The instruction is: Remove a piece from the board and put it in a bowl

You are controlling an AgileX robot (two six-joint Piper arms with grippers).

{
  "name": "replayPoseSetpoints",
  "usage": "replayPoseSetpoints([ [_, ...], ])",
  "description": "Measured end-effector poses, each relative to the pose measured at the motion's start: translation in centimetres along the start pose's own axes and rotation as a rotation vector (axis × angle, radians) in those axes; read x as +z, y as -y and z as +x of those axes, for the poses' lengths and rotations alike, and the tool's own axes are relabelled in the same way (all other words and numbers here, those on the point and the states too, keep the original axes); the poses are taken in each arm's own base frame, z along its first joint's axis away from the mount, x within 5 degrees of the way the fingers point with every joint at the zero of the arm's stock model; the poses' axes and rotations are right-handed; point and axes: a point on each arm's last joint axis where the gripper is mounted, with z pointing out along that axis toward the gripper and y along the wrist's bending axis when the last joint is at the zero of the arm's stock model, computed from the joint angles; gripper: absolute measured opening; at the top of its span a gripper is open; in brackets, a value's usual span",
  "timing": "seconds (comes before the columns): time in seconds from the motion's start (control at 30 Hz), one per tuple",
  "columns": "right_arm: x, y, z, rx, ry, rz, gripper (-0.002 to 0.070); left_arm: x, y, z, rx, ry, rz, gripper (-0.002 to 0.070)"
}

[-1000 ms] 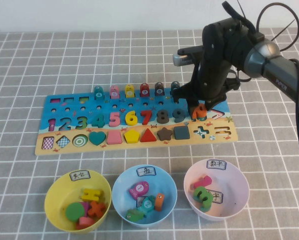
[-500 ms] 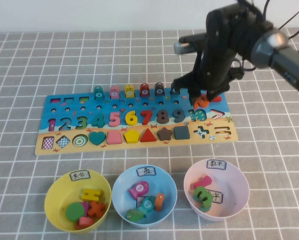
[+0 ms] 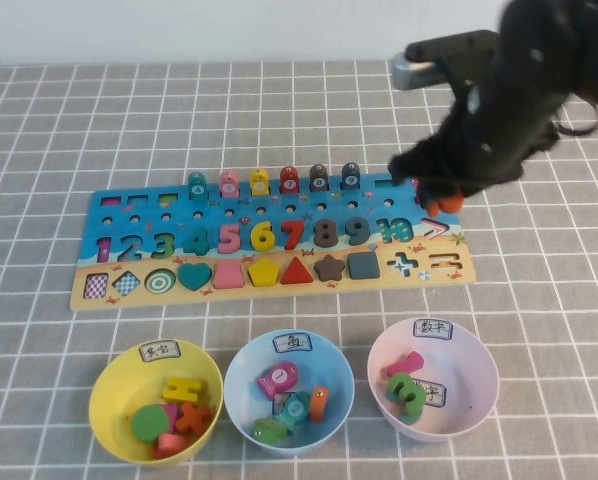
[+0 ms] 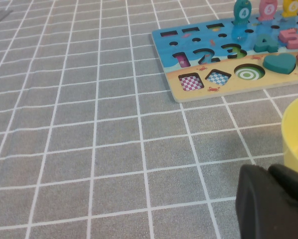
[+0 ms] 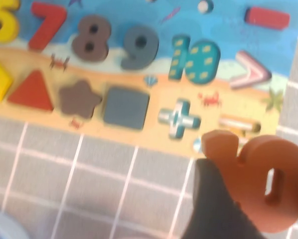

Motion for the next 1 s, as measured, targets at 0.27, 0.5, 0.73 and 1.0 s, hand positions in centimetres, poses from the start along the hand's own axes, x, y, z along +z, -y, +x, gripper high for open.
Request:
replayPoseSetpoints([
  [0.27, -3.4, 0.3, 6.2, 0.019, 0.018, -0.065, 0.0304, 0.0, 0.0, 0.0, 0.0, 0.0, 0.0, -0.0001],
  [0.5, -2.9, 0.5, 10.1, 0.047, -0.075, -0.091, 0.0304, 0.0, 0.0, 0.0, 0.0, 0.0, 0.0, -0.0001],
  [0.73, -2.1, -2.1, 12.6, 0.029, -0.152, -0.172, 0.0304, 0.0, 0.0, 0.0, 0.0, 0.0, 0.0, -0.0001],
  [1.0, -0.3, -2.8, 12.8, 0.087, -0.205, -0.165, 0.0304, 0.0, 0.0, 0.0, 0.0, 0.0, 0.0, -0.0001],
])
